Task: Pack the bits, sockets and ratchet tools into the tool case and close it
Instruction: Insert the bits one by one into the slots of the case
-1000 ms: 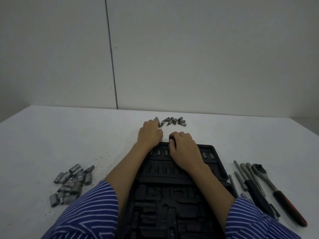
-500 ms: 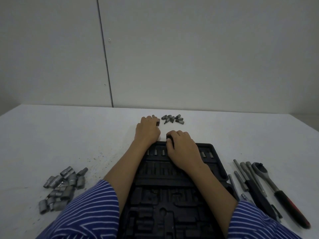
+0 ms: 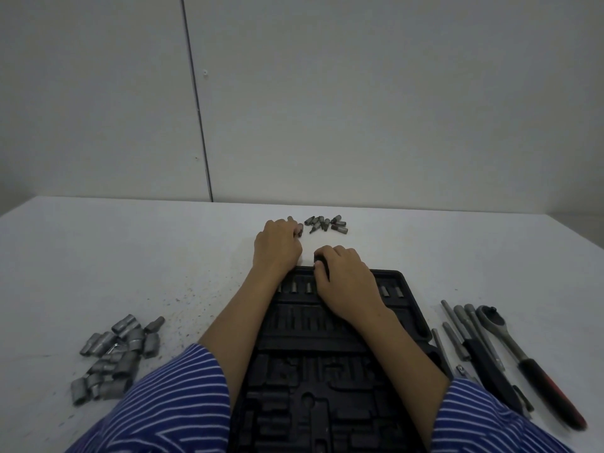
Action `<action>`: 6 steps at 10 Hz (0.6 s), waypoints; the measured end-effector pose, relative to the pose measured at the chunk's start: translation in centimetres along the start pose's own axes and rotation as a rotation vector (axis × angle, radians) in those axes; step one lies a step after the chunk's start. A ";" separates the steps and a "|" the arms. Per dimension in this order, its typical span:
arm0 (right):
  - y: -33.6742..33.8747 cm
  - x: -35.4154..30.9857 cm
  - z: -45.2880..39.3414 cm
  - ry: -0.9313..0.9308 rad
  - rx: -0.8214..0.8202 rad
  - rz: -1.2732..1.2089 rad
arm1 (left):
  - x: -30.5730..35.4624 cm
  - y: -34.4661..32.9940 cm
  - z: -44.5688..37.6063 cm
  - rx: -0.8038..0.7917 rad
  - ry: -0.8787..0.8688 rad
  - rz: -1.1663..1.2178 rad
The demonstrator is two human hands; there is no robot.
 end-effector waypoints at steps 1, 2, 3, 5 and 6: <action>0.0 -0.1 0.0 0.002 -0.001 -0.003 | 0.0 0.1 0.0 0.024 0.022 0.018; 0.1 -0.1 0.0 0.002 -0.003 0.001 | 0.0 0.1 0.1 0.038 0.030 0.027; 0.1 0.0 0.0 0.003 -0.004 -0.001 | 0.0 0.2 0.2 0.055 0.042 0.054; 0.1 0.0 0.0 0.005 -0.011 0.002 | -0.1 0.3 0.2 0.059 0.055 0.075; 0.1 0.0 -0.1 -0.001 -0.008 -0.006 | -0.2 0.2 0.1 0.054 0.061 0.099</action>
Point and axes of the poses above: each hand's wrist, its own z-axis away from the middle knuckle, its own y-axis out of the back of the hand, x = y × z, the point moved 1 cm from there along -z, towards the middle knuckle, and after that the axes turned 9 degrees about -z, right-handed, at the moved point
